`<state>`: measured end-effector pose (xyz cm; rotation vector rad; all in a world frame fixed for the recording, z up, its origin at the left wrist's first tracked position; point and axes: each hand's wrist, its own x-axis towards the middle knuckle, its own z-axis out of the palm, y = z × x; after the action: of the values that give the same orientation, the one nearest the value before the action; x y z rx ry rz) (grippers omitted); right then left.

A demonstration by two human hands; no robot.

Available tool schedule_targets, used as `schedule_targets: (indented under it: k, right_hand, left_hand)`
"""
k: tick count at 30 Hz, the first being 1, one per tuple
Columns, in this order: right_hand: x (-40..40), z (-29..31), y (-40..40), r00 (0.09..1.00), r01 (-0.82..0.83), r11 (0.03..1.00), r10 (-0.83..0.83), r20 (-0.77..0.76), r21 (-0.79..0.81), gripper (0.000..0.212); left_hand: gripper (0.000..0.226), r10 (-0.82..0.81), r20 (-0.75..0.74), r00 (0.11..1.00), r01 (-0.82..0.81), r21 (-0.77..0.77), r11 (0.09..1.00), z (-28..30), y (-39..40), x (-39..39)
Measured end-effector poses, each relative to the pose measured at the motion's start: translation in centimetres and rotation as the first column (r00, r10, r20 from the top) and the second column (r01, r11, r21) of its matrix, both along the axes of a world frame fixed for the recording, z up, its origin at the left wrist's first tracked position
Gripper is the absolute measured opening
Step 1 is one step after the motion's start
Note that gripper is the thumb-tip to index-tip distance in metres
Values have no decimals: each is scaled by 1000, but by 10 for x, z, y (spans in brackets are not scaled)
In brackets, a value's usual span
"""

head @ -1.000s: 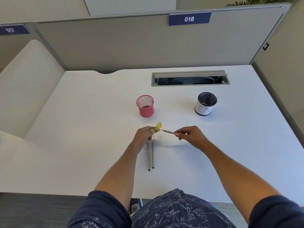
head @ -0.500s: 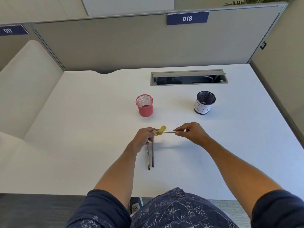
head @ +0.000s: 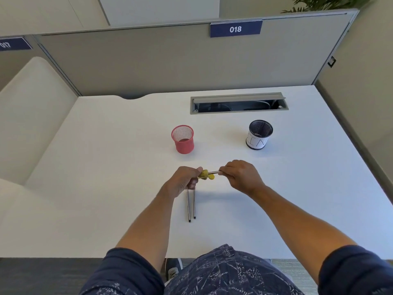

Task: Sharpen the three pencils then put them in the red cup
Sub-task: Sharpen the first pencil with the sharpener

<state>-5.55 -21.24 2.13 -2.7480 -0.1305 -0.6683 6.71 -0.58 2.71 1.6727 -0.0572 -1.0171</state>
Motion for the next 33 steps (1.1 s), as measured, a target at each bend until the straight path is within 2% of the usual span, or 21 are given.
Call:
schedule_targets:
  k: [2,3,5,7,10,13,16,19,22,25,27,28,30,33]
  right_hand:
    - [-1,5,3,991,72,995,-64,-118,63,15]
    - [0,9,5,966,128,985,-98,-238,117,18]
    - [4,18,5,865,276,926,-121,-487,259,17]
    - [8,24,3,783,368,835,-42,-621,408,18]
    - [12,32,-4,716,407,701,154,-681,586,22]
    - [12,39,-12,591,495,600,298,-750,629,27]
    - [14,44,-15,493,520,608,361,-792,601,34]
    - [19,49,-11,571,424,688,301,-764,588,35]
    - [22,48,-9,690,270,807,219,-690,525,23]
    - [18,38,-6,849,134,954,29,-528,268,13]
    - [15,25,-2,965,25,998,-7,-263,66,12]
    - [13,18,0,989,-21,1000,22,-143,4,14]
    - [12,7,0,997,-74,995,74,2,-69,19]
    - [10,1,-2,992,-93,988,102,70,-120,13]
  left_hand:
    - [30,-14,39,999,15,-18,1000,2,0,0]
    - [25,-26,62,998,27,-11,1000,3,0,0]
    - [17,-41,102,994,42,-4,999,3,-1,2]
    - [14,-57,122,991,60,-22,998,1,0,2]
    - [17,-96,137,986,101,-31,994,0,3,-1]
    - [19,-75,142,987,89,-96,991,1,4,-5]
    - [19,-78,158,984,97,-116,989,1,4,-8]
    - [20,-55,170,984,69,-75,995,3,3,-9]
    - [15,-37,166,985,43,-32,999,5,1,-6]
    - [18,17,98,995,-13,-42,999,6,-2,-3]
    - [26,43,42,998,-41,-34,999,7,-4,-2]
    - [31,39,20,999,-39,-24,999,8,-4,-1]
    - [41,2,-12,1000,-2,-13,1000,9,-5,-2]
    - [47,-40,-59,997,39,-28,999,9,-7,-5]
